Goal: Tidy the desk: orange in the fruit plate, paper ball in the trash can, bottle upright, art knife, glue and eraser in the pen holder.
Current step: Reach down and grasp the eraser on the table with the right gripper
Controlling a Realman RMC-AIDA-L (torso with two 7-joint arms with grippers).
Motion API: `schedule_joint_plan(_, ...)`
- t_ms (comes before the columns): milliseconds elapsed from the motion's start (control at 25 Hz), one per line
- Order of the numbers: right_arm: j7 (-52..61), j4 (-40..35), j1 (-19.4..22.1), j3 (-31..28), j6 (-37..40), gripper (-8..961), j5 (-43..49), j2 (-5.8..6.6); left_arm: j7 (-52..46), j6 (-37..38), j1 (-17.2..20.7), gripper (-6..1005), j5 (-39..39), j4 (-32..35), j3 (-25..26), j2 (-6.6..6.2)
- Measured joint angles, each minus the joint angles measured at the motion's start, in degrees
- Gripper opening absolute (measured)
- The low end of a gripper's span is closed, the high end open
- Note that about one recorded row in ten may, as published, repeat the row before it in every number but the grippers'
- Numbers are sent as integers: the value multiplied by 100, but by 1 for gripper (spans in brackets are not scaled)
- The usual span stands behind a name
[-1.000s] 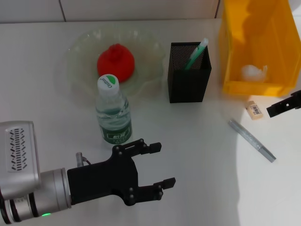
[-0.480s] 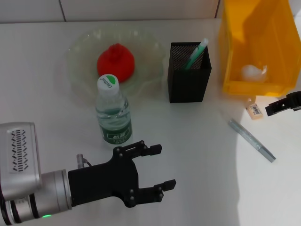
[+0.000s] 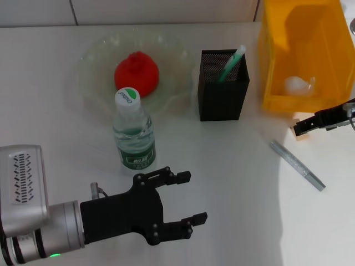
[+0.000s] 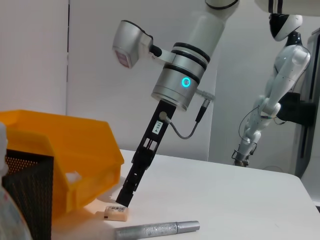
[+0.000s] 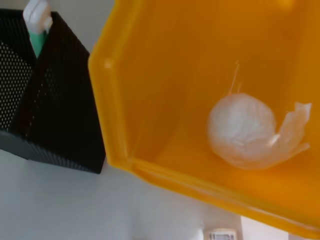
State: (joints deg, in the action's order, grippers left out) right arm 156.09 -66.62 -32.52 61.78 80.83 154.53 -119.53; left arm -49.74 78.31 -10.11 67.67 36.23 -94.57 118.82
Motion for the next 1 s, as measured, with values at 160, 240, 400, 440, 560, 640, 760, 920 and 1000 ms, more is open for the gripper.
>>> schedule_joint_plan(160,70,174,-66,146,-194,776,-42,0,0,0,-3,788,0,-53,5,0)
schedule_joint_plan(240,87,283,-119,180,-251,774,-42,5,0,0,-3,788,0,-53,5,0)
schedule_joint_plan(400,96,492,-229,268,-339,769,-42,7,0,0,-4,788,1,-56,5,-2)
schedule_joint_plan(440,99,525,-246,289,-362,768,-42,7,0,0,-4,788,1,-56,5,-2)
schedule_joint_plan(560,126,549,-278,309,-388,765,-20,7,0,4,-8,788,24,-64,35,-13)
schedule_joint_plan(640,161,556,-279,309,-392,763,-14,6,0,27,1,788,31,-64,42,-17)
schedule_joint_plan(760,196,556,-281,309,-393,760,1,11,0,38,6,788,36,-64,44,-18)
schedule_joint_plan(920,203,557,-287,308,-377,725,28,20,0,40,8,788,39,-64,39,-18)
schedule_joint_plan(1000,208,563,-292,309,-373,663,59,21,0,42,9,788,41,-64,25,-17)
